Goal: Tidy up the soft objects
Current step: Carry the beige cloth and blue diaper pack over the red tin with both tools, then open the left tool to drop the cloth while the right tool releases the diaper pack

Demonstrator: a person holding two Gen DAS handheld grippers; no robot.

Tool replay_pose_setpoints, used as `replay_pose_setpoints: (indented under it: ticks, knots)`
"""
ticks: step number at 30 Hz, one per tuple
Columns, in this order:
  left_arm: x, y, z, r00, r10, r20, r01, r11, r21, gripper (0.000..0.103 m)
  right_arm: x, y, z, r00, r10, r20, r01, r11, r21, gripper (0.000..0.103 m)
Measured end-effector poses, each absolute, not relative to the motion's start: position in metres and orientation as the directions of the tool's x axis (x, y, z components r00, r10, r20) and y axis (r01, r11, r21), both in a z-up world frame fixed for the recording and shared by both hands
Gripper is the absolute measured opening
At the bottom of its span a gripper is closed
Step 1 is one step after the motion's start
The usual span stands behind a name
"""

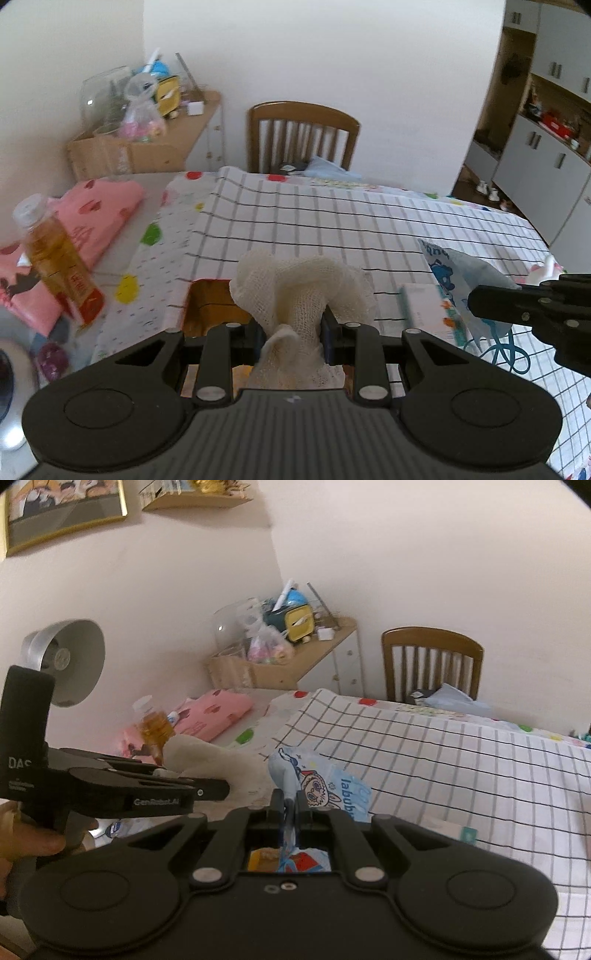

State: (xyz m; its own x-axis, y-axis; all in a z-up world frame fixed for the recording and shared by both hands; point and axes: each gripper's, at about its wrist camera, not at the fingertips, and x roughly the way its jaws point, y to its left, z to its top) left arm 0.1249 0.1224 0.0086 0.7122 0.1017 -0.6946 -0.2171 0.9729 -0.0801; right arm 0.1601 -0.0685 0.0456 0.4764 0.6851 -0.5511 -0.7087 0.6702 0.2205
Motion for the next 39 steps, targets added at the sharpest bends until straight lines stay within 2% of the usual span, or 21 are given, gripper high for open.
replay_pose_setpoints:
  ticks: [7, 19, 39]
  knots:
    - [0.117, 0.148, -0.002, 0.693, 0.137, -0.708, -0.265, 0.961, -0.073, 0.028, 0.166, -0.034, 0.034, 0.414, 0.713, -0.566, -0.740, 0.626, 0.247, 0.004]
    - [0.123, 0.166, -0.037, 0.641, 0.126, -0.757, -0.277, 0.958, -0.075, 0.028, 0.200, 0.015, -0.008, 0.330, 0.722, -0.608, -0.733, 0.602, 0.317, 0.005]
    - [0.150, 0.165, -0.080, 0.580, 0.083, -0.810, -0.261, 0.961, -0.088, 0.028, 0.225, 0.021, -0.068, 0.296, 0.651, -0.699, -0.682, 0.657, 0.322, 0.007]
